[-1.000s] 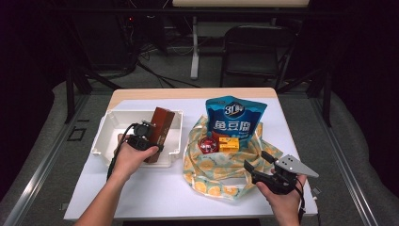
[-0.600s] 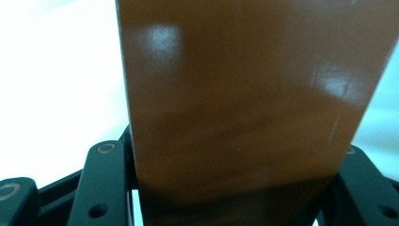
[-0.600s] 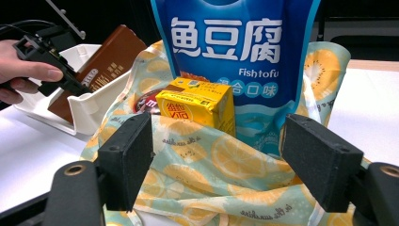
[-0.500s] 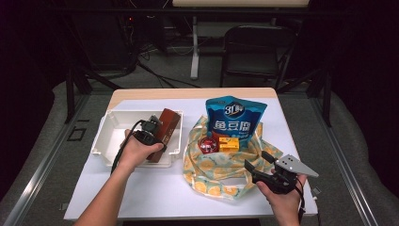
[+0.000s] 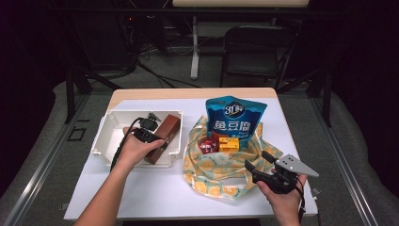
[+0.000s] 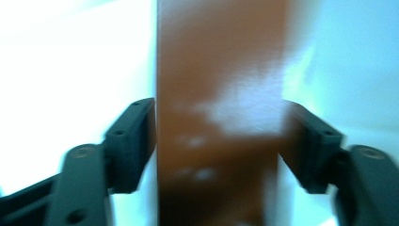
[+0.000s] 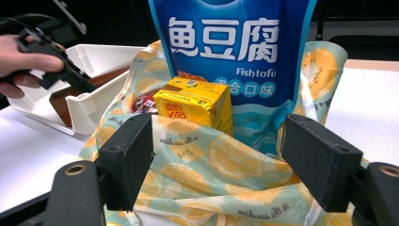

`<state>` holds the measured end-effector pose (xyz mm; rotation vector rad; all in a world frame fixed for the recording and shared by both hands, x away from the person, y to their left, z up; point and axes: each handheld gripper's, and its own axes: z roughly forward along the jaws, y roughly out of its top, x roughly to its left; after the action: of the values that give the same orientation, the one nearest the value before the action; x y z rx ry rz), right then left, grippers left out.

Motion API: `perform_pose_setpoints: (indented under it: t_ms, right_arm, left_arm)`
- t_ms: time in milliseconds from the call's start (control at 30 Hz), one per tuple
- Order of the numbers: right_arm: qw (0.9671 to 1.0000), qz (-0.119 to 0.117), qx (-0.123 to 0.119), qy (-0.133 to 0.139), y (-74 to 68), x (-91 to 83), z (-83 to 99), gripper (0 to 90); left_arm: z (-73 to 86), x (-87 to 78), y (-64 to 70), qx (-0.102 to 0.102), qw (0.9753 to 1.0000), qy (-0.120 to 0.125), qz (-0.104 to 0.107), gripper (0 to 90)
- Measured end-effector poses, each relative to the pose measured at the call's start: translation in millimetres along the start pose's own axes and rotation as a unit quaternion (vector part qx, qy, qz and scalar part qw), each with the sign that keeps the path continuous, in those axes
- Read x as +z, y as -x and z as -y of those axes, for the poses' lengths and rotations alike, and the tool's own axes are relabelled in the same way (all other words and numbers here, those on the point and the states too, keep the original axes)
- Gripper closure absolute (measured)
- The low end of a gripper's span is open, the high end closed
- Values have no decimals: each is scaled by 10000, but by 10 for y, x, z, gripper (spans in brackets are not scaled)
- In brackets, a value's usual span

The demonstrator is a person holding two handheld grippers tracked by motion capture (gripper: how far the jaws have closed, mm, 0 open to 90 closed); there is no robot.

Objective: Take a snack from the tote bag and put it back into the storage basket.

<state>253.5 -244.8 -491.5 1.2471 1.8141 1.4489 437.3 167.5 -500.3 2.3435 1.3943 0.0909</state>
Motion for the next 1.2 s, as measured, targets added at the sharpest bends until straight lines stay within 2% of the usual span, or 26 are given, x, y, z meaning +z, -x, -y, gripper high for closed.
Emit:
perform_pose_setpoints:
  t_ms: [67, 133, 167, 200, 233, 333, 467, 533, 667, 700, 767, 833, 867, 900, 1100, 1133, 1200]
  right_arm:
    - [10000, 7, 15, 17, 1, 0, 0, 257]
    - [10000, 14, -6, 21, 5, -2, -1, 257]
    - [10000, 16, -9, 5, 4, -3, -1, 257]
    - [10000, 15, -14, 16, 4, -1, 1, 257]
    - [10000, 15, -18, 8, 4, 1, 2, 257]
    - [10000, 6, -18, -22, -2, 14, 10, 258]
    - [10000, 21, -67, -64, -20, 24, 12, 259]
    - [10000, -15, -69, -41, -22, 32, 15, 259]
    - [10000, 12, -36, -69, -15, 39, 26, 261]
    - [10000, 3, -31, -78, -10, 37, 27, 261]
    - [10000, 12, -54, -77, -6, 36, 32, 262]
    - [10000, 19, -45, -55, -8, 39, 36, 262]
    - [10000, 22, -46, -54, -7, 40, 37, 262]
    - [10000, 22, -59, -71, -3, 40, 36, 263]
    - [9999, 40, -59, -91, -7, 47, 40, 265]
    - [10000, 42, -45, -78, -8, 49, 42, 265]
    - [9999, 44, -52, -97, -5, 47, 42, 266]
  left_arm:
    - [54, -119, 19, 48, 9996, 262, -16, 267]
    - [141, -239, 51, 53, 9976, 668, -150, 378]
    - [193, -298, 75, 85, 9959, 865, -248, 455]
    - [247, -346, 82, 136, 9946, 1027, -95, 611]
    - [299, -376, 98, 177, 9938, 1097, 89, 728]
    - [446, -396, 176, 317, 9917, 1244, 118, 900]
    - [637, -321, 262, 292, 9893, 1406, 270, 900]
    - [723, -254, 319, 264, 9878, 1523, 200, 900]
    - [834, -106, 342, 156, 9871, 1593, 104, 900]
    - [852, -83, 330, 121, 9874, 1576, 92, 900]
    - [886, -36, 300, -6, 9855, 1697, -28, 900]
    - [901, -28, 249, -93, 9858, 1676, -57, 900]
    - [903, -18, 225, -137, 9847, 1730, -133, 900]
    - [902, -26, 191, -182, 9850, 1709, -144, 900]
    - [864, -8, -8, -567, 9806, 1829, -423, 900]
    - [853, 3, -29, -624, 9803, 1822, -430, 900]
    - [822, 37, -75, -774, 9780, 1879, -465, 900]
